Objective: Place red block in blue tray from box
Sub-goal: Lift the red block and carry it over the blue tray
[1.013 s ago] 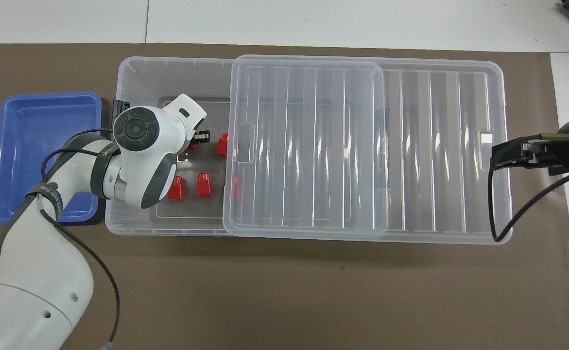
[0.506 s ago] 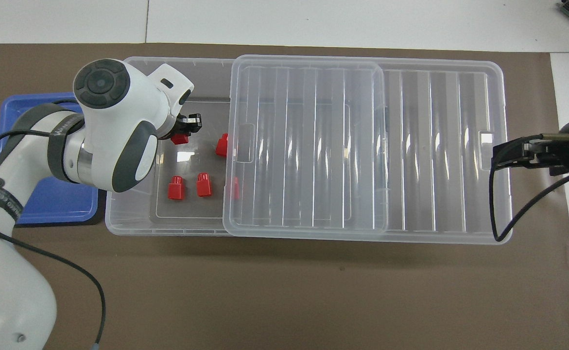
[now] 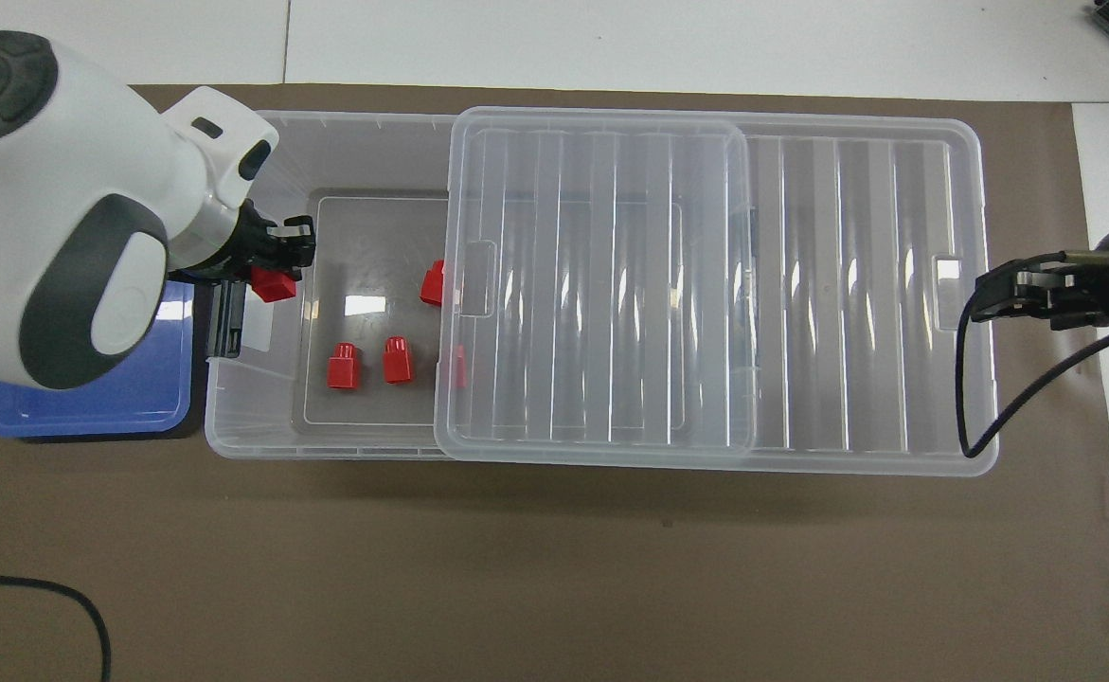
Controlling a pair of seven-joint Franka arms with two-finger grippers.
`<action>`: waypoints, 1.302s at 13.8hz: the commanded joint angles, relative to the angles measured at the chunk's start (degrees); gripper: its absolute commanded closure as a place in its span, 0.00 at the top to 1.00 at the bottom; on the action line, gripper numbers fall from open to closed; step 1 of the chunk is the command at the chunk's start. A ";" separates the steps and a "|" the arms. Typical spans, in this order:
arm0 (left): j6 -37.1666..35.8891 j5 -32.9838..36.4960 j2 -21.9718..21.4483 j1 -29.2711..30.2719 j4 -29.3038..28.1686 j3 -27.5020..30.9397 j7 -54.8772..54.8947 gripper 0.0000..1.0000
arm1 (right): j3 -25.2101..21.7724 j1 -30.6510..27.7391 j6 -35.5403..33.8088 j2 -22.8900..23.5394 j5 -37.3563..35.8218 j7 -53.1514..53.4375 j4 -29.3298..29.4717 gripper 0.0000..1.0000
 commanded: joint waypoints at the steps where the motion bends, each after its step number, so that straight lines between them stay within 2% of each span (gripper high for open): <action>1: -5.05 0.13 0.49 6.09 3.38 -0.22 13.78 0.00 | -2.17 0.33 3.33 -1.13 0.69 1.16 -3.45 0.00; 5: -1.90 0.40 0.49 14.63 2.33 -0.22 30.59 0.00 | -5.69 0.33 10.54 -0.78 0.69 0.63 -7.93 0.00; 7: 5.45 0.49 -0.30 17.36 -2.74 -0.22 34.39 0.00 | -7.53 0.25 14.48 -0.61 0.69 0.28 -10.48 0.00; 9: 13.54 0.40 -0.30 18.86 -8.02 -0.22 35.28 0.00 | -8.24 0.16 17.66 1.05 0.69 -0.77 -11.20 0.00; 11: 18.57 0.40 -0.13 19.13 -11.11 -0.22 35.28 0.00 | -9.30 0.16 20.38 2.81 0.69 -2.00 -11.20 0.00; 14: 27.26 0.32 0.66 22.81 -17.52 -0.31 36.59 0.00 | -10.61 -0.02 25.47 6.24 0.69 -2.18 -10.93 0.00; 16: 28.70 0.31 2.68 23.87 -18.59 -0.31 36.95 0.00 | -11.67 -0.10 28.03 8.79 1.56 -4.46 -10.49 0.00; 18: 29.22 0.05 2.95 24.58 -19.99 -0.31 36.95 0.00 | -11.76 -0.28 28.57 10.02 3.94 -5.60 -10.49 0.00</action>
